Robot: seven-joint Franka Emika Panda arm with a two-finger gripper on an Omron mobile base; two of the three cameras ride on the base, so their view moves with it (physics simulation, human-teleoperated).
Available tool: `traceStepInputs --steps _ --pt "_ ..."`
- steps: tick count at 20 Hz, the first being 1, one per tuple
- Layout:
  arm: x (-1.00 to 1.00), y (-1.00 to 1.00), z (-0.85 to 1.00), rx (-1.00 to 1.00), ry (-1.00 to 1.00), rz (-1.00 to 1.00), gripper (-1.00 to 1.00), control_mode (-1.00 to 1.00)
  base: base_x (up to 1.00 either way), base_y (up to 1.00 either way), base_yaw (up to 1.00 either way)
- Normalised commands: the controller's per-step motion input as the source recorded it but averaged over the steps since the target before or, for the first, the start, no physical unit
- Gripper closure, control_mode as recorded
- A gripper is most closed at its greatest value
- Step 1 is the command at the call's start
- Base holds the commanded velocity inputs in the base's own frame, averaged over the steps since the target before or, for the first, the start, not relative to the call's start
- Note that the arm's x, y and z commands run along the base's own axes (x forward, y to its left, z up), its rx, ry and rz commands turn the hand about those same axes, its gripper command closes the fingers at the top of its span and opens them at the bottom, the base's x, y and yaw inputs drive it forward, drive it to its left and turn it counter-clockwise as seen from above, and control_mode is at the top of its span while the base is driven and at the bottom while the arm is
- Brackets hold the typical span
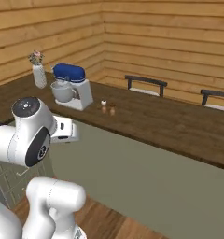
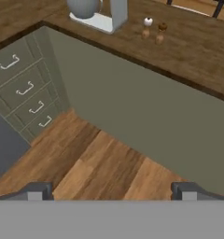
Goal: Navigate to the stand mixer.
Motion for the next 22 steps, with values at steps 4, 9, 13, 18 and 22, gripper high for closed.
traceStepInputs --steps 4,9,13,18,22 --pt "0.00 0.00 0.00 0.00 0.00 0.00 -1.00 1.00 0.54 0.61 -0.36" --pt "0.00 0.00 0.00 0.00 0.00 0.00 -1.00 1.00 0.51 0.71 -0.30" --pt "0.00 0.00 0.00 0.00 0.00 0.00 -1.00 1.00 0.55 0.73 -0.26" --pt "0.00 0.00 0.00 0.00 0.00 0.00 -1.00 1.00 0.63 0.61 -0.25" --pt "0.00 0.00 0.00 0.00 0.00 0.00 -1.00 1.00 0.66 0.56 -0.24"
